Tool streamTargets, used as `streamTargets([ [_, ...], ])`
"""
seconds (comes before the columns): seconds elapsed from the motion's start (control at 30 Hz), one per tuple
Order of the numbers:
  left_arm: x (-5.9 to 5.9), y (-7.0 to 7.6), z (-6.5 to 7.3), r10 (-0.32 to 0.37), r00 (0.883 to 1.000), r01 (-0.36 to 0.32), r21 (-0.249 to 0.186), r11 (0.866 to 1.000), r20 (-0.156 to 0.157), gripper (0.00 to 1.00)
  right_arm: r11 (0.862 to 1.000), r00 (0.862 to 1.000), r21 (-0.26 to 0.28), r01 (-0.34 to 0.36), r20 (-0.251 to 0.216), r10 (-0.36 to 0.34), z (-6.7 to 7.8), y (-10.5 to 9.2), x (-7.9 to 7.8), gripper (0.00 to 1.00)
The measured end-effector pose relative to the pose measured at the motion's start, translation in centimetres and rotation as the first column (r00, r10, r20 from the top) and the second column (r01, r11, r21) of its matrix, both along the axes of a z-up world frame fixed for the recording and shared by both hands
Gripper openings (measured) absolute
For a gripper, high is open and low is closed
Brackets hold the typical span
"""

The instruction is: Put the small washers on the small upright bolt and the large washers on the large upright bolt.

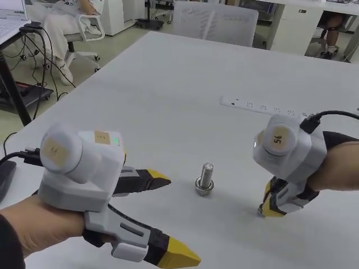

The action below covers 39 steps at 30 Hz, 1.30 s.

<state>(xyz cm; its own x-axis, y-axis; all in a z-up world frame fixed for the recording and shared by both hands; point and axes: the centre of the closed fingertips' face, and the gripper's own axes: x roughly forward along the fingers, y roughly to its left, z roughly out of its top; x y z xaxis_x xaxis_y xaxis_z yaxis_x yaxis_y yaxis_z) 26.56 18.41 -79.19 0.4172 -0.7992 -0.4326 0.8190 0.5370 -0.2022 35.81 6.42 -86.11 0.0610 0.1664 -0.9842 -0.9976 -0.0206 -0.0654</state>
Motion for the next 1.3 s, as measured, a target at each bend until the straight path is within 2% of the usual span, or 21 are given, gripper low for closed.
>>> streamTargets([
  [0.43,0.02,0.07,0.03,0.002,1.0,-0.002,0.0,1.0,-0.001,0.87,1.0,1.0,0.009,0.002,0.0,-0.002,0.15,0.31,0.08,0.16],
  [0.7,0.03,0.1,0.0,-0.001,1.0,0.001,0.001,1.0,-0.001,0.87,1.0,1.0,0.023,0.014,0.0,-0.014,0.37,0.42,0.0,0.21],
  [1.17,-0.03,-0.06,0.04,-0.01,1.0,0.01,0.001,1.0,0.0,0.87,0.994,0.998,0.092,0.06,-0.016,-0.058,0.41,0.56,-0.48,0.54],
  [1.3,-0.01,-0.08,0.06,-0.01,1.0,0.01,0.001,1.0,0.001,0.87,0.989,0.995,0.118,0.094,-0.032,-0.091,0.43,0.56,-0.63,0.68],
])
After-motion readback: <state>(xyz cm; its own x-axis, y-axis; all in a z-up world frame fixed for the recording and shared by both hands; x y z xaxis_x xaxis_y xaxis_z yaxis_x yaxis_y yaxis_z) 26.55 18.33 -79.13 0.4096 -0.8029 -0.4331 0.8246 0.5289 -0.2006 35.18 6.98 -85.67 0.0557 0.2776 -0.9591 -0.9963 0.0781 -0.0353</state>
